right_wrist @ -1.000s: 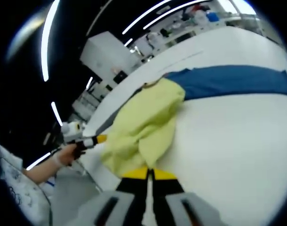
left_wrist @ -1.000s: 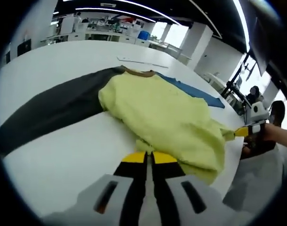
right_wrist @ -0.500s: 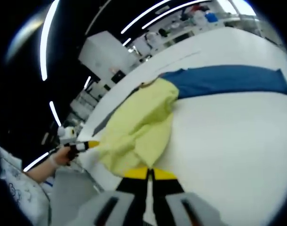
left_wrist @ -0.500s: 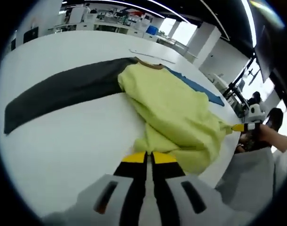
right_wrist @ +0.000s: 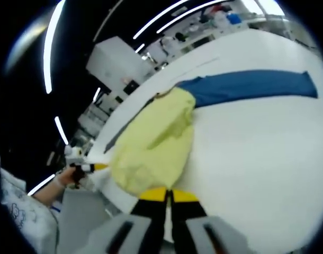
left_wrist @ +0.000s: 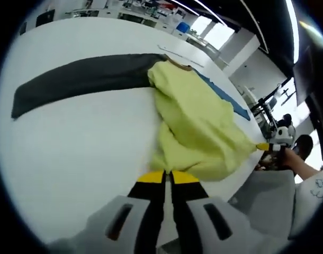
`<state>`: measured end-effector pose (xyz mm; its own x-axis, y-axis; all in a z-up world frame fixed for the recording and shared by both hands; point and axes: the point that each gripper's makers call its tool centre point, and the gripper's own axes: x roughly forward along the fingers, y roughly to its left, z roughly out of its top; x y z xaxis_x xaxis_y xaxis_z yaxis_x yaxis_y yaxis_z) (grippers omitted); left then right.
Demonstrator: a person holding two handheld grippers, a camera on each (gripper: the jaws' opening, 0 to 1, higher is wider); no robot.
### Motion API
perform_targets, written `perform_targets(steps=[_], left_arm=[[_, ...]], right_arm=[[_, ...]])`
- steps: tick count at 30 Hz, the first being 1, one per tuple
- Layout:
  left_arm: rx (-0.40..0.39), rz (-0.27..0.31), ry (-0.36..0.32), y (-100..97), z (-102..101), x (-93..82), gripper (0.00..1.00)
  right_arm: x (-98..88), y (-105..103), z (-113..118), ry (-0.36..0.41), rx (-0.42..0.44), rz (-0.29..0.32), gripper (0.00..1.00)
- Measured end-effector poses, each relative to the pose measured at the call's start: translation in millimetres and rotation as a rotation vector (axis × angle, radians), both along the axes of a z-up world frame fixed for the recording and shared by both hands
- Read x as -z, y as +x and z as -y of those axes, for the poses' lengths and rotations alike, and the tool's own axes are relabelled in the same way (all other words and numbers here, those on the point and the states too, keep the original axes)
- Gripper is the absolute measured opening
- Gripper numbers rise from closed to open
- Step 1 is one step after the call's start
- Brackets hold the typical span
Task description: Fold the garment on the visible template until the final outline fits inside the template.
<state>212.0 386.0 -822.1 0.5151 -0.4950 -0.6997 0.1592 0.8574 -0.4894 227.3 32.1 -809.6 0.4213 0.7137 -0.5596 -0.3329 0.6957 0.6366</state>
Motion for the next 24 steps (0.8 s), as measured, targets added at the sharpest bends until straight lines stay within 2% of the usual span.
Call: perform_targets(steps=[3,7,9,10,11,12,13,14,16,17,18,19,21,23,24], left_arm=[[-0.007,-0.025,-0.018,-6.8,0.1,-2.5,0.00],[0.012,-0.047,0.008,-14.9,0.4,0.8,0.00],[0.053,0.002,0.047,-12.7,-2.4,3.3,0.01],[0.049,-0.015,0.052,-15.5,-1.8,5.9,0.01],[0.062,-0.003,0.060,-15.5,-1.5,6.2,0.01],[0.096,0.041,0.091,-10.9,-4.4,6.6,0.01],[0.114,0.057,0.122,-10.1,-6.7,7.2,0.02],[0.153,0.079,0.171,-11.5,-8.7,7.8,0.06],[0.199,0.109,0.226,-10.8,-11.2,8.1,0.13],[0.245,0.148,0.254,-9.2,-9.8,6.8,0.17],[0.261,0.164,0.263,-9.3,-7.4,5.7,0.18],[0.255,0.146,0.266,-11.3,-6.3,7.1,0.19],[0.293,0.198,0.281,-5.1,-6.6,5.9,0.22],[0.314,0.216,0.276,-4.9,0.2,4.6,0.20],[0.350,0.260,0.274,-0.1,3.6,2.8,0.18]], right_arm=[[-0.6,-2.1,1.1,0.003,0.004,-0.002,0.00],[0.0,-3.5,3.0,0.005,0.013,-0.003,0.00],[1.8,-2.7,4.4,0.007,0.020,-0.007,0.00],[2.7,-2.3,4.7,0.010,0.024,-0.009,0.00],[2.4,-2.8,4.1,0.010,0.024,-0.009,0.00],[2.0,-3.4,3.4,0.010,0.024,-0.009,0.00],[1.9,-3.8,3.1,0.010,0.023,-0.009,0.00],[1.7,-4.2,3.1,0.011,0.023,-0.010,0.00],[1.1,-4.8,2.7,0.014,0.027,-0.013,0.00],[1.4,-4.5,3.1,0.017,0.029,-0.015,0.00],[1.8,-4.3,3.3,0.019,0.032,-0.017,0.00],[2.4,-3.9,3.6,0.018,0.032,-0.018,0.00],[2.6,-4.0,3.2,0.019,0.033,-0.019,0.00],[2.4,-4.6,2.2,0.020,0.034,-0.022,0.00],[2.4,-4.9,2.0,0.019,0.034,-0.021,0.00]])
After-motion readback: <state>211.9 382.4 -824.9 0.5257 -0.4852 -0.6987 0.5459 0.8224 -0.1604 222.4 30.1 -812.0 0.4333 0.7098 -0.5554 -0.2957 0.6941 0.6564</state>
